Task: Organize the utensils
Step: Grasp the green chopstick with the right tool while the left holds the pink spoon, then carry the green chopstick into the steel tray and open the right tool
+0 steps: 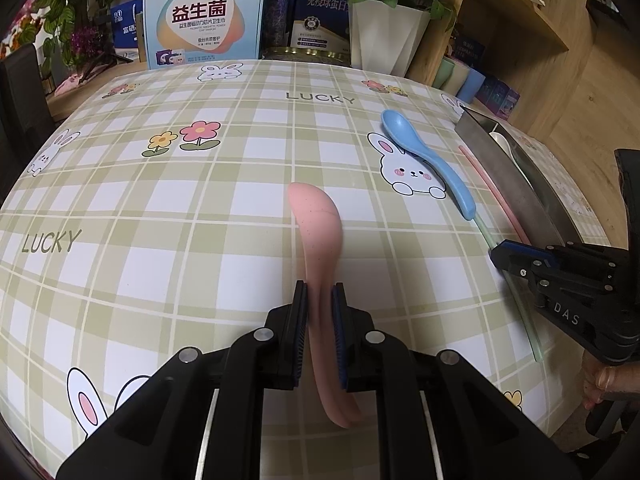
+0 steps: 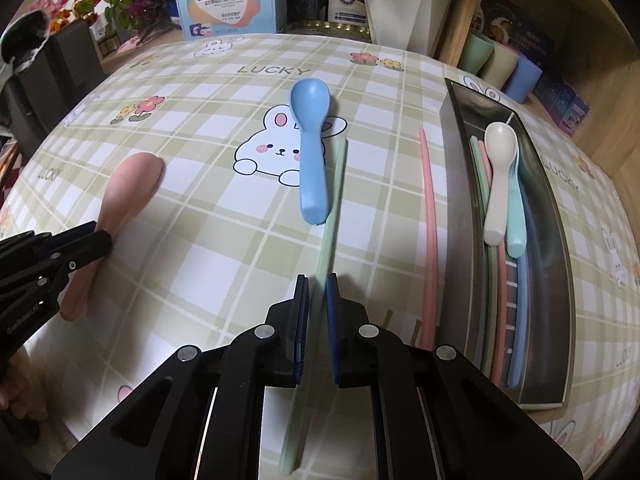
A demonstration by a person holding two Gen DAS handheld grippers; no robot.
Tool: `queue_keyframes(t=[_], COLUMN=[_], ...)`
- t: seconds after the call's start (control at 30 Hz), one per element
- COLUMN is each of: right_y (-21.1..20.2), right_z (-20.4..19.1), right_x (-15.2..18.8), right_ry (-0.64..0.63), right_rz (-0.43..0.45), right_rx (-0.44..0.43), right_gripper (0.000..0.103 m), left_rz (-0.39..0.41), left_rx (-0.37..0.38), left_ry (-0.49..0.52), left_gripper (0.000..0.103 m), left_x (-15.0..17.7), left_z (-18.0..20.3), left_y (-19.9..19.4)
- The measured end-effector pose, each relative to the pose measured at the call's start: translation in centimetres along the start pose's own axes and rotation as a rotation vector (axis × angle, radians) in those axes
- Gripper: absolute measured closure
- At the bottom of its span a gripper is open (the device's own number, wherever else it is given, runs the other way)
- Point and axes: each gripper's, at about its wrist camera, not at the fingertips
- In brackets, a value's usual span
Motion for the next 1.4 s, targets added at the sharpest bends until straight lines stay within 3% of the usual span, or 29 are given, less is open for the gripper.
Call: queue_keyframes(t=[0.17, 0.37, 0.63, 1.07, 1.4], right_y=[-0.1, -0.3, -1.9, -3.7, -6.0], right_z=[-0.3, 0.4, 1.9, 4.0, 10.7], right_x=[0.0, 0.4, 0.7, 1.0, 1.0], right_ry=[-0.031, 0.017, 0.107, 0.222, 0.383], right_rz=[0.007, 0.007, 0.065, 0.154, 0.273], right_rx=[0.012, -0.032, -0.094, -0.175, -0.123], right_gripper=[0.095, 0.097, 0.097, 0.097, 0.097], left_rz=[0.000, 0.002, 0.002, 0.035, 0.056], left_rx=[0.008, 0.107, 0.091, 0.042, 0.015], left_ry=[-0.005, -0.079, -0.039, -0.063, -0.036], left_gripper=[0.091, 0.097, 0.097, 0.097, 0.097], left_x=[0.0, -0.2, 0.2, -0.1, -1.3], left_z=[0.0, -1.2, 0.1, 0.0, 1.1], left_y=[0.0, -0.8, -1.3, -2.6, -3.1])
Point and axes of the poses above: each gripper's, at about its wrist camera, not at the fingertips, and y roughly the way its jaws point, z to its right, x to its underside, and after that the axes turned 6 degrees about -y, right-handed
